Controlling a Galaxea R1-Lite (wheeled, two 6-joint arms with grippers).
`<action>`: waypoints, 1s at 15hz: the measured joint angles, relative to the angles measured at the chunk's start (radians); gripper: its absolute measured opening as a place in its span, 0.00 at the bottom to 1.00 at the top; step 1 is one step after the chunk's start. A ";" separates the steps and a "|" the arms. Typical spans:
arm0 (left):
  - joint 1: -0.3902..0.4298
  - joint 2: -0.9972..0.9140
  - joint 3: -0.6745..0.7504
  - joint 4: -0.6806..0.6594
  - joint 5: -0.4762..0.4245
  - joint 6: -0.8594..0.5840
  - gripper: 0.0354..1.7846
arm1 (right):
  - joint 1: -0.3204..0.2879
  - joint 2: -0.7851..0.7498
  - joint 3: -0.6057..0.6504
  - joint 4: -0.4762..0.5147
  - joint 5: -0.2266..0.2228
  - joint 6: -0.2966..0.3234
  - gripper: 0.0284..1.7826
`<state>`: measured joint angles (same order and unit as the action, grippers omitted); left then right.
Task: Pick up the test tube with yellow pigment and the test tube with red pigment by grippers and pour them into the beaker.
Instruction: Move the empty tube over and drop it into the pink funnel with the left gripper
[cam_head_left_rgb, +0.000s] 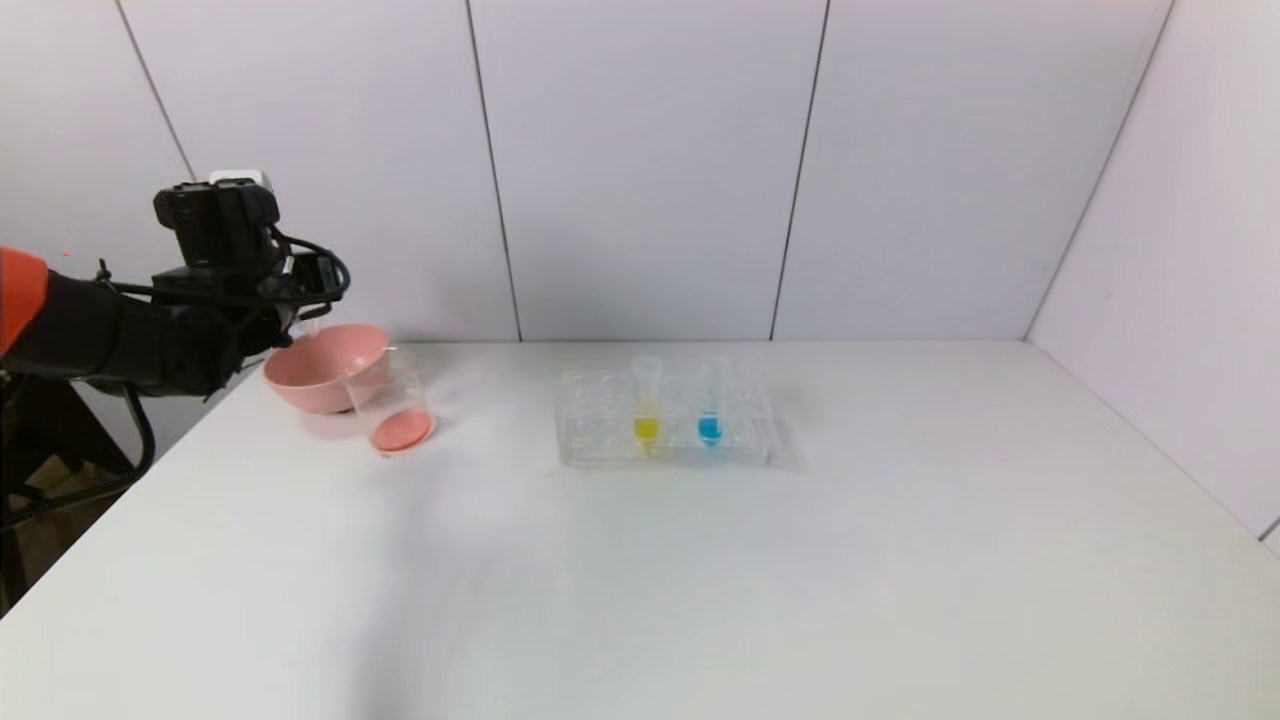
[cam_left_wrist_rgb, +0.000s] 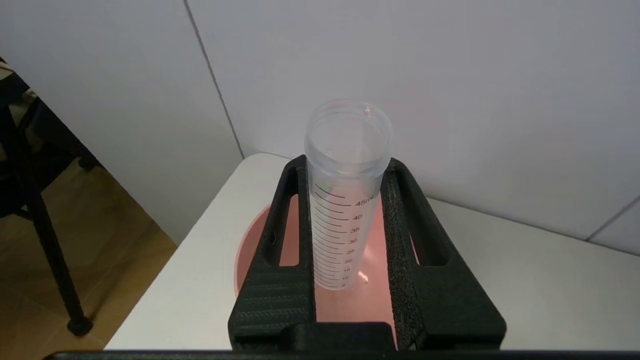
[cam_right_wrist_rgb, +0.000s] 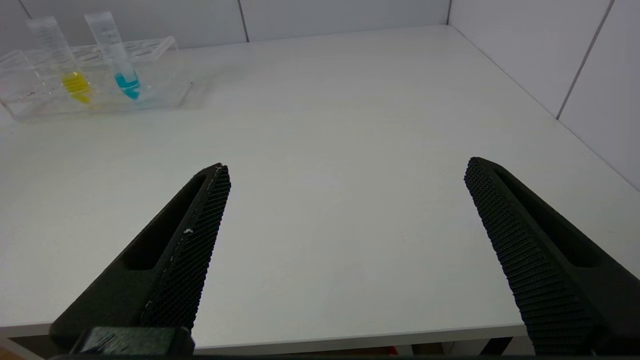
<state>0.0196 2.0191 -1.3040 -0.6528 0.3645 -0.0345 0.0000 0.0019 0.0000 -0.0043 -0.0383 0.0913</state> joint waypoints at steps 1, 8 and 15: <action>0.002 0.011 0.039 -0.091 -0.001 0.000 0.22 | 0.000 0.000 0.000 0.000 0.000 0.000 0.96; 0.016 0.143 0.108 -0.382 -0.017 0.001 0.22 | 0.000 0.000 0.000 0.000 0.000 0.000 0.96; 0.017 0.176 0.107 -0.386 -0.018 0.003 0.44 | 0.000 0.000 0.000 0.000 0.000 0.000 0.96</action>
<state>0.0370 2.1951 -1.1974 -1.0389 0.3468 -0.0317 0.0000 0.0019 0.0000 -0.0043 -0.0383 0.0917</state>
